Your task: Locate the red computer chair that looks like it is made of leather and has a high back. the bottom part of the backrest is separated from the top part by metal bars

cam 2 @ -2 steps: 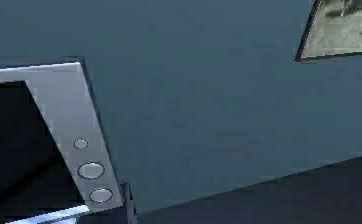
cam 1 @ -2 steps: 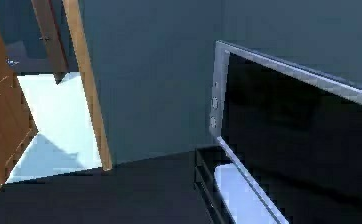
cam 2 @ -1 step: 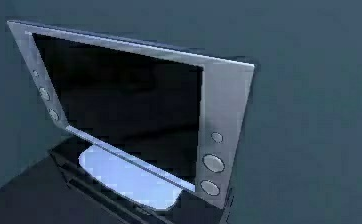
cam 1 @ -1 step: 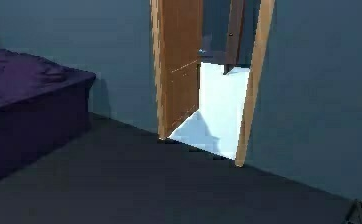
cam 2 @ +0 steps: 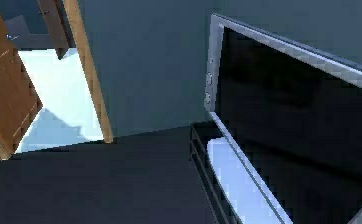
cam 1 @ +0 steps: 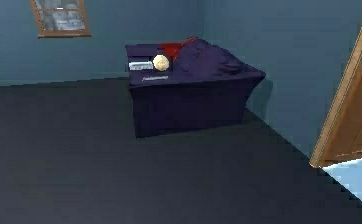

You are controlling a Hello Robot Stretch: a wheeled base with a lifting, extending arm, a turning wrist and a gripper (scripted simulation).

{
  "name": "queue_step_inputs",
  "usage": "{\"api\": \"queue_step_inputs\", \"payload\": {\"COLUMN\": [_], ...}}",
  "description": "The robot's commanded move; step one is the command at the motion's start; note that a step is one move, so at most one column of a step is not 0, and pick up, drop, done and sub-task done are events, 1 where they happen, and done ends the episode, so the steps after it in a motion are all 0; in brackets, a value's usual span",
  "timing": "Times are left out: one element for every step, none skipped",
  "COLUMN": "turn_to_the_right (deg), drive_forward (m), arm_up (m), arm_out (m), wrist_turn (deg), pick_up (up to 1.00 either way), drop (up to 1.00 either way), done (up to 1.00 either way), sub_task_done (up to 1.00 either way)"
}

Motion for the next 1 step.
{"api": "queue_step_inputs", "payload": {"turn_to_the_right": [-12.0], "drive_forward": [0.00], "arm_up": [0.00], "arm_out": [0.00], "wrist_turn": [0.0], "pick_up": [0.00], "drop": [0.00], "done": [0.00], "sub_task_done": [0.00]}}
